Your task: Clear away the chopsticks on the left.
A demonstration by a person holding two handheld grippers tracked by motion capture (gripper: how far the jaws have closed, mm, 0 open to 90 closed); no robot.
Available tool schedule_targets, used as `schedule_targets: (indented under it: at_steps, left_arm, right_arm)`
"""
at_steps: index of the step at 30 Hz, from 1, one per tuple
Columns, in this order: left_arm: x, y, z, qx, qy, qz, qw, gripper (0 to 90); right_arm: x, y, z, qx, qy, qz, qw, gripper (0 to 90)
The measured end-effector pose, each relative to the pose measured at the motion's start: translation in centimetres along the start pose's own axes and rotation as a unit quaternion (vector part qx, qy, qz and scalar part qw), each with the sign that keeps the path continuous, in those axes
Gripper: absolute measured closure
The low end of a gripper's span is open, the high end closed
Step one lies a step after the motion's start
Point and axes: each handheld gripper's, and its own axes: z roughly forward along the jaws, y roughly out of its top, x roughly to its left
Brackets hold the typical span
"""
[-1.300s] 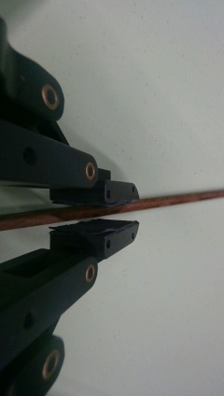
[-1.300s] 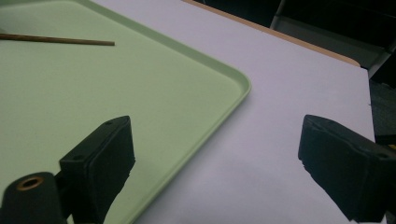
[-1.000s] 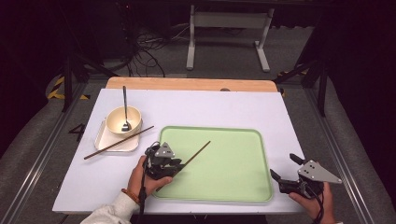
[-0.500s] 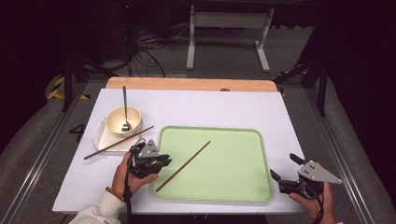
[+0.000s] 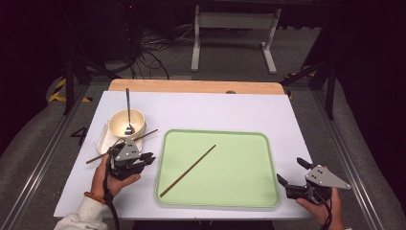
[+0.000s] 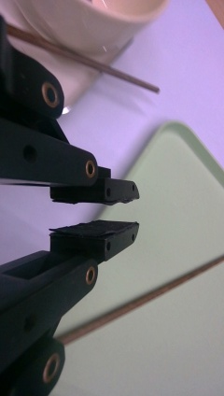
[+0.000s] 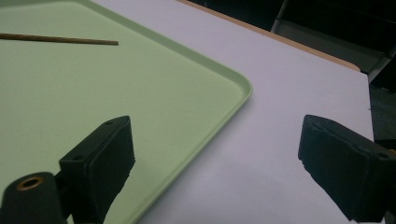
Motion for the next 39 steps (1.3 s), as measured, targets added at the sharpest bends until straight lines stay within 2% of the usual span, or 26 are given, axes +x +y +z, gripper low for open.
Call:
schedule_targets:
  at_steps: [7,8,11,15,21,23,26,35,39]
  left_arm:
    - [2.4,-1.8,-1.8,0.012,0.034,-0.008,0.9993,79.2]
    - [2.9,-2.1,-2.0,0.017,0.045,-0.011,0.9988,78.5]
    - [4.0,-2.9,-2.4,0.021,0.055,-0.027,0.9979,77.6]
    - [5.1,-3.7,-2.5,0.035,0.065,-0.034,0.9967,76.1]
    - [7.0,-4.5,-2.3,0.047,0.069,-0.061,0.9946,69.6]
    - [7.4,-4.6,-2.2,0.053,0.072,-0.060,0.9942,68.2]
    - [8.1,-4.9,-1.8,0.060,0.071,-0.070,0.9932,67.2]
    - [9.5,-4.9,-0.4,0.097,0.051,-0.075,0.9912,69.8]
    - [9.6,-4.8,0.3,0.122,0.049,-0.070,0.9889,72.1]
  right_arm:
    - [0.0,-0.1,0.1,0.001,0.001,0.001,1.0000,10.8]
    - [0.0,-0.1,0.1,0.001,0.001,0.000,1.0000,10.8]
    - [0.0,-0.1,0.2,0.003,0.002,0.000,1.0000,10.8]
    - [0.0,-0.1,0.2,0.003,0.003,0.000,1.0000,10.8]
    - [-0.1,-0.2,0.1,0.007,0.001,0.001,1.0000,10.8]
    - [-0.1,-0.2,0.1,0.006,0.001,0.002,1.0000,10.8]
    - [-0.2,-0.3,0.1,0.009,0.001,0.003,1.0000,10.8]
    - [-0.1,-0.4,0.1,0.013,0.002,0.002,0.9999,10.8]
    - [-0.1,-0.5,0.2,0.015,0.003,0.002,0.9999,10.8]
